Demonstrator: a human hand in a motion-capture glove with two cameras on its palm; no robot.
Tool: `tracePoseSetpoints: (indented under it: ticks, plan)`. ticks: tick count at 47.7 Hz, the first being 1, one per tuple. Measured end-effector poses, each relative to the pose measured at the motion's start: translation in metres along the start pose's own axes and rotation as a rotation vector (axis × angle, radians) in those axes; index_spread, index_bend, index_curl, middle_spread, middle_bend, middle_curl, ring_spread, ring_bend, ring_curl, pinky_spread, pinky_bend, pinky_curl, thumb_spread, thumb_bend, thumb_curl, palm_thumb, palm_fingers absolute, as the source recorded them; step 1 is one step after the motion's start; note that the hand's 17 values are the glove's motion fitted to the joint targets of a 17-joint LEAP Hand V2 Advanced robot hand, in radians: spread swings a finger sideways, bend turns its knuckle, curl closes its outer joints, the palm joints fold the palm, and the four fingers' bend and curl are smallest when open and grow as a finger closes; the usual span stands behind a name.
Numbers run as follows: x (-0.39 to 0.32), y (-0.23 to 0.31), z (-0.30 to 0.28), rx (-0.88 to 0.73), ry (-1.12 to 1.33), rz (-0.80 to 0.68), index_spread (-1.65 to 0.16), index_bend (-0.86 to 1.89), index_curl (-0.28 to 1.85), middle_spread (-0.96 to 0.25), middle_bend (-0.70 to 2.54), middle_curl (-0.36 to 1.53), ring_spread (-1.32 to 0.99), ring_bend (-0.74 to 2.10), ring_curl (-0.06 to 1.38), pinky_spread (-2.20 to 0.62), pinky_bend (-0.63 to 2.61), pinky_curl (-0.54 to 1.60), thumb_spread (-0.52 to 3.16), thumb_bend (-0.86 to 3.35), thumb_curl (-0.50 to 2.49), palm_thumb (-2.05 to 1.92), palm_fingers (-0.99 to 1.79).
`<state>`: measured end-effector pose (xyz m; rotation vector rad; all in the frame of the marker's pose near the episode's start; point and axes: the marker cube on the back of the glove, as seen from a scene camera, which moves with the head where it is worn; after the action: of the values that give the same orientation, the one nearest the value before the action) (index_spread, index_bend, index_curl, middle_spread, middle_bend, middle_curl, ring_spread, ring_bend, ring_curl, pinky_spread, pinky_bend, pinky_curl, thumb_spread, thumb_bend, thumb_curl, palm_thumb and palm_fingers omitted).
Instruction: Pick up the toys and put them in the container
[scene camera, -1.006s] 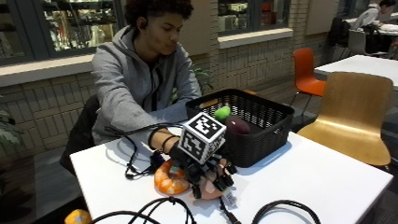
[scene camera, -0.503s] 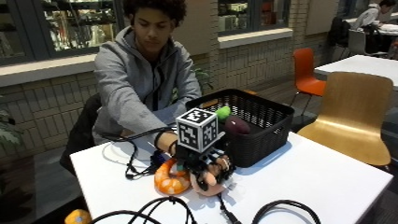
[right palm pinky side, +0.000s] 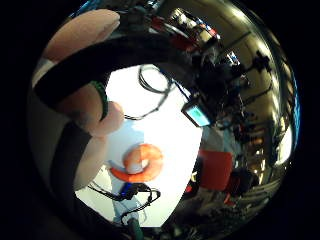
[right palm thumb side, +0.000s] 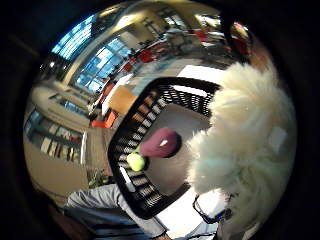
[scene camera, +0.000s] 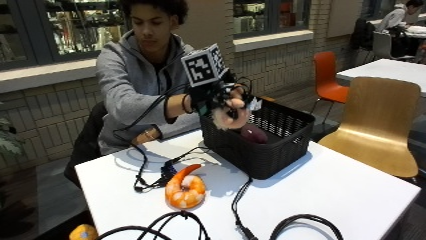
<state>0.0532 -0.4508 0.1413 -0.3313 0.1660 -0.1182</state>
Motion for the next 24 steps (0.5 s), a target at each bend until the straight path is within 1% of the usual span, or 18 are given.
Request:
tracePoseSetpoints:
  ticks: [5,11,14,17,20,24]
  plan:
    - [-0.043,-0.008,-0.005,-0.012,0.025,-0.090,-0.32,0.68,0.77,-0.18,0.46,0.52,-0.39,0.84,0.56,-0.14,1.12,0.43,1.15,0.28,0.76,0.81,0.35]
    - [-0.082,-0.016,0.007,-0.070,-0.024,-0.172,-0.32,0.69,0.82,-0.19,0.49,0.56,-0.39,0.86,0.59,-0.13,1.15,0.44,1.13,0.27,0.79,0.80,0.32]
    - [-0.091,-0.022,0.019,-0.094,-0.027,-0.170,-0.32,0.69,0.84,-0.19,0.50,0.58,-0.40,0.87,0.61,-0.13,1.16,0.44,1.12,0.26,0.80,0.80,0.30]
    - [-0.094,-0.025,0.035,-0.123,0.047,-0.183,-0.32,0.69,0.87,-0.20,0.51,0.60,-0.39,0.88,0.62,-0.13,1.18,0.44,1.11,0.26,0.81,0.80,0.29]
    - [-0.088,-0.026,0.054,-0.164,0.204,-0.228,-0.32,0.69,0.89,-0.20,0.51,0.61,-0.39,0.89,0.63,-0.13,1.19,0.44,1.10,0.26,0.83,0.80,0.27]
    - [-0.096,-0.025,0.071,-0.229,0.180,-0.207,-0.33,0.70,0.92,-0.20,0.52,0.64,-0.39,0.90,0.65,-0.12,1.20,0.44,1.10,0.25,0.84,0.80,0.24]
